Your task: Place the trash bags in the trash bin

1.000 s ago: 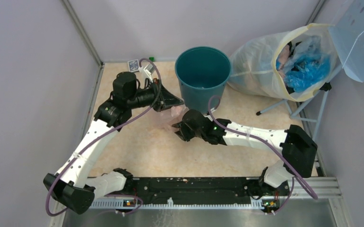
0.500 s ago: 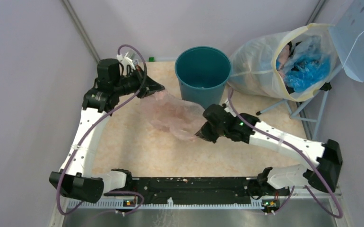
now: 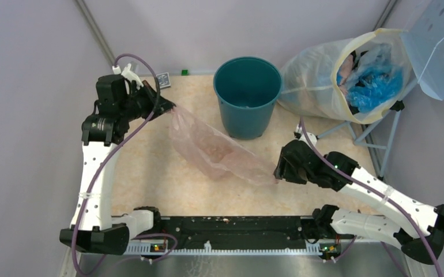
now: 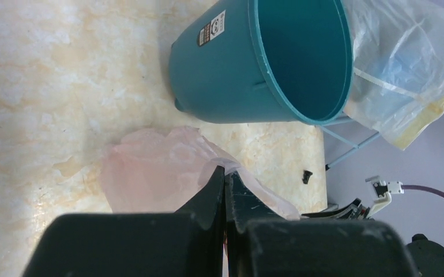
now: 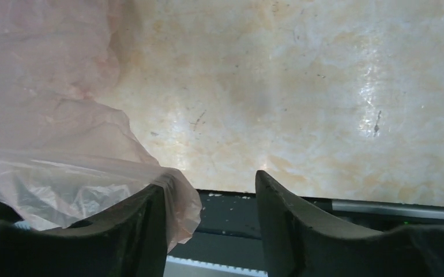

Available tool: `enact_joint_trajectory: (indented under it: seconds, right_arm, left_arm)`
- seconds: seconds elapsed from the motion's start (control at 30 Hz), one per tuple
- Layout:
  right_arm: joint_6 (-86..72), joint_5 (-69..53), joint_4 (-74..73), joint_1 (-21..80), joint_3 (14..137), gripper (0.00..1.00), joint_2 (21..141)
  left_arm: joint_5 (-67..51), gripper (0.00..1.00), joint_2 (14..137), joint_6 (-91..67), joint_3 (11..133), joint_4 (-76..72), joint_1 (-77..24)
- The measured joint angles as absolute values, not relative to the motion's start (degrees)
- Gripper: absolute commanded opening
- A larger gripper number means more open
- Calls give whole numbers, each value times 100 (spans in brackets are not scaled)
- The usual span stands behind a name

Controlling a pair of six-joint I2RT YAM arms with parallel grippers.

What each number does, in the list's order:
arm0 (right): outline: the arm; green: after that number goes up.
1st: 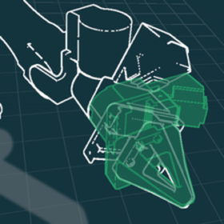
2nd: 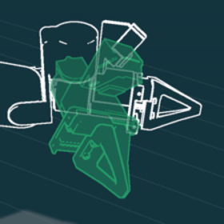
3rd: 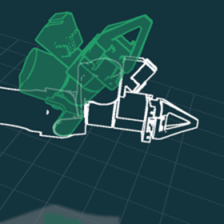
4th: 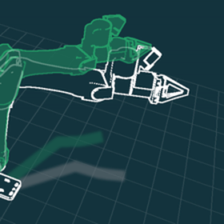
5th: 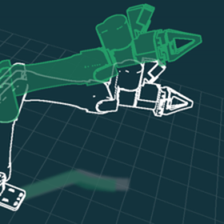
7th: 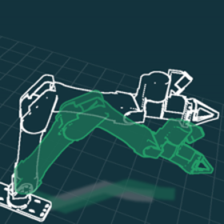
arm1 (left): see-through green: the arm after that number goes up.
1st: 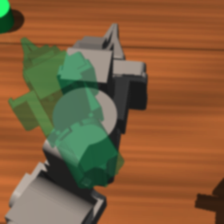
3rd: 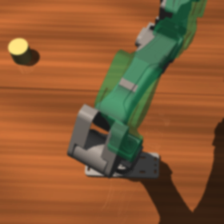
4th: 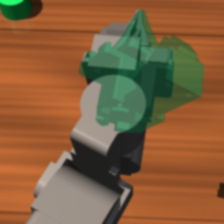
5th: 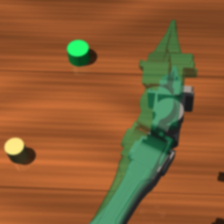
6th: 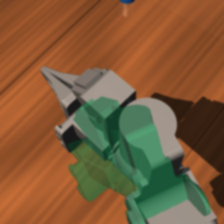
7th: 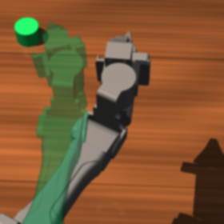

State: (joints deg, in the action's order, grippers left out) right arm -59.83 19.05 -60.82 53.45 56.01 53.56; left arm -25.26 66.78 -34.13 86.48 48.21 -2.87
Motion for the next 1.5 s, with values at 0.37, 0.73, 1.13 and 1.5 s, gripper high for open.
enact_joint_trajectory:
  seconds: [0.37,0.73,1.13,1.5]
  right_arm:
    - [-5251,1243,-5463,5345,4582,55,5028]
    - [-4329,1188,-5782,5345,6740,0,5612]
    - [-2808,1699,-4801,5345,11139,0,6910]
    - [-1741,3494,-4543,5245,12783,0,7872]
  left_arm:
    - [-2766,0,5651,-3938,7592,4449,-235]
    - [-2770,0,5795,-3684,8654,4528,-222]
    - [-3017,0,5081,-3789,9264,1514,-217]
    - [-3413,0,6066,-4471,9118,-1059,-220]
